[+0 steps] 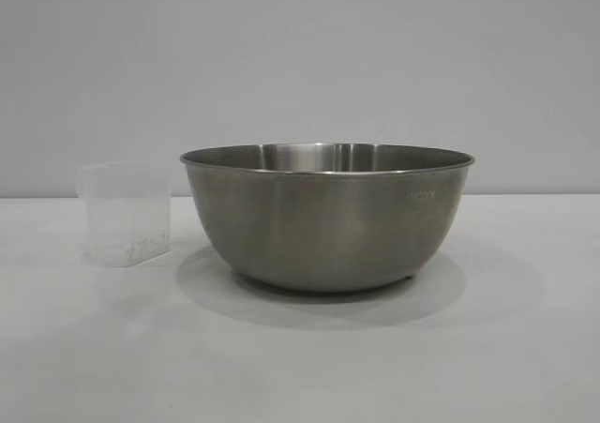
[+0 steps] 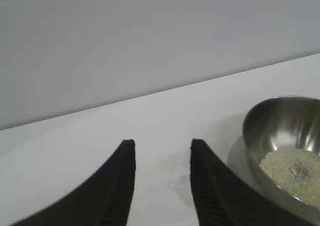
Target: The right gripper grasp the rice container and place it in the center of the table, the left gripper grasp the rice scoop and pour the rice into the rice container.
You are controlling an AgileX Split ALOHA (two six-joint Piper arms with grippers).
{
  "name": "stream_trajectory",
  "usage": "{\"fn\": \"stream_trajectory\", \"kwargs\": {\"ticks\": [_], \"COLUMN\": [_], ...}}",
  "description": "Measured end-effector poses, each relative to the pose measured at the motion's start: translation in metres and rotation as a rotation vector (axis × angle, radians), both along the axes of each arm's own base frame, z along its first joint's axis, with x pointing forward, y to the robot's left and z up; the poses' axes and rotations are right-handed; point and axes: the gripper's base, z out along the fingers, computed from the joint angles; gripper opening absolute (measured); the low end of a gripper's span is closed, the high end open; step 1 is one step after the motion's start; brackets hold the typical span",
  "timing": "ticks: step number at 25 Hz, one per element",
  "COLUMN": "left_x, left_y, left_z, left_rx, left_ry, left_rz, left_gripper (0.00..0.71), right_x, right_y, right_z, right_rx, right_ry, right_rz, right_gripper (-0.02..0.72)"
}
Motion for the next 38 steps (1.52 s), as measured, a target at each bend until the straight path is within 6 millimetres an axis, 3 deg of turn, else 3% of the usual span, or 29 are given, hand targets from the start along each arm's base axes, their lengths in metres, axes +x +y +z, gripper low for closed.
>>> {"fn": "stream_trajectory", "kwargs": {"ticks": [5,8,12,26,31,38], "left_x": [-0.012,-0.022,-0.036,-0.088,-0.101,-0.130], "left_y": [0.012,0.015,0.009,0.005,0.002,0.006], "left_z": [0.005,0.000,-0.011,-0.022,-0.034,-0.046], "left_rx": [0.047,0.089,0.069,0.106,0.119,0.118], "left_ry": [-0.025,0.126,0.356,0.848,0.850,0.716], "left_rz": [0.205,0.276,0.242,0.134,0.051,0.009], "left_gripper": [0.218,0.218,0.218,0.218,0.218,0.218], "right_x": [0.000,0.000,0.000,0.000,0.000,0.000], "right_y": [0.000,0.000,0.000,0.000,0.000,0.000], "right_z": [0.000,0.000,0.000,0.000,0.000,0.000], "right_rx": [0.000,0.000,0.000,0.000,0.000,0.000], "right_ry": [0.000,0.000,0.000,0.000,0.000,0.000], "right_rz": [0.000,0.000,0.000,0.000,0.000,0.000], "right_gripper": [0.249,0.249,0.249,0.249,0.249,0.249]}}
